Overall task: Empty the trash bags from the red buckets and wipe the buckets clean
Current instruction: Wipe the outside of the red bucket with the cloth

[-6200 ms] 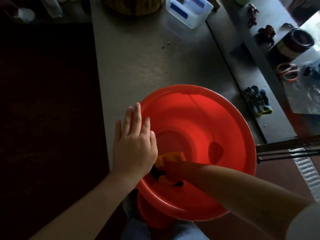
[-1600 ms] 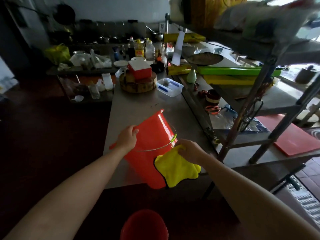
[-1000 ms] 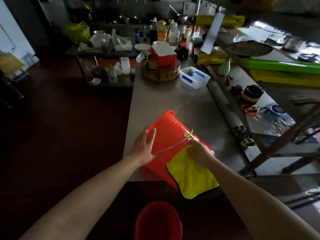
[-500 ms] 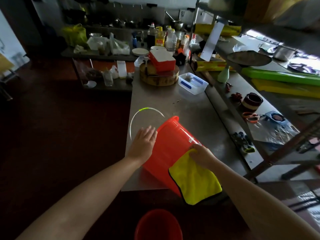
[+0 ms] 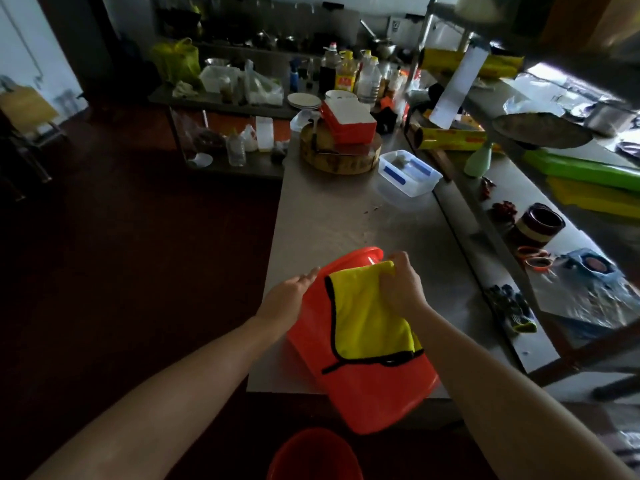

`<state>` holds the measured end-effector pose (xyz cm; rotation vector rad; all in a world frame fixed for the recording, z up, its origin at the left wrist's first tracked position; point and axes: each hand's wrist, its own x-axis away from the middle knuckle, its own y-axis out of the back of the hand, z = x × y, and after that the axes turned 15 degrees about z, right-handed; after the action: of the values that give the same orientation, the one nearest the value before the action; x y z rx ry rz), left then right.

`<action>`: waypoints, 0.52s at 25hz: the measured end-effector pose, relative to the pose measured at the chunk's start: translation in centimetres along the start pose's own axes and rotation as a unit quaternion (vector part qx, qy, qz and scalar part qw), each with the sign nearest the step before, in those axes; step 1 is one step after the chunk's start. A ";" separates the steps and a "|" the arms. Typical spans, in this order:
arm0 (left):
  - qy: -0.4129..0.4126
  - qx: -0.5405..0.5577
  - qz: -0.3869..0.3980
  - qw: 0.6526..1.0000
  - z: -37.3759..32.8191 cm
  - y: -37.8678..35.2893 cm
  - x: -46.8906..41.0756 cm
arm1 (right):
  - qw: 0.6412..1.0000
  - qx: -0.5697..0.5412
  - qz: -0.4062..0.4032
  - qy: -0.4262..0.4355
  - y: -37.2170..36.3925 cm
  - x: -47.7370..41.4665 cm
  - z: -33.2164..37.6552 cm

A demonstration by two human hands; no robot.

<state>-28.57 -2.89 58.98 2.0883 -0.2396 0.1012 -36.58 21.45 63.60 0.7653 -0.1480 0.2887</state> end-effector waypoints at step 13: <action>0.065 0.021 0.084 0.994 -2.7 2.8 -0.2 | 0.889 0.401 0.136 0.173 -6.3 4.7 -1.1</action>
<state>-29.29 -1.92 62.73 2.0905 -0.3366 0.3440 -30.07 18.88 59.72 1.5028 0.2270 0.7756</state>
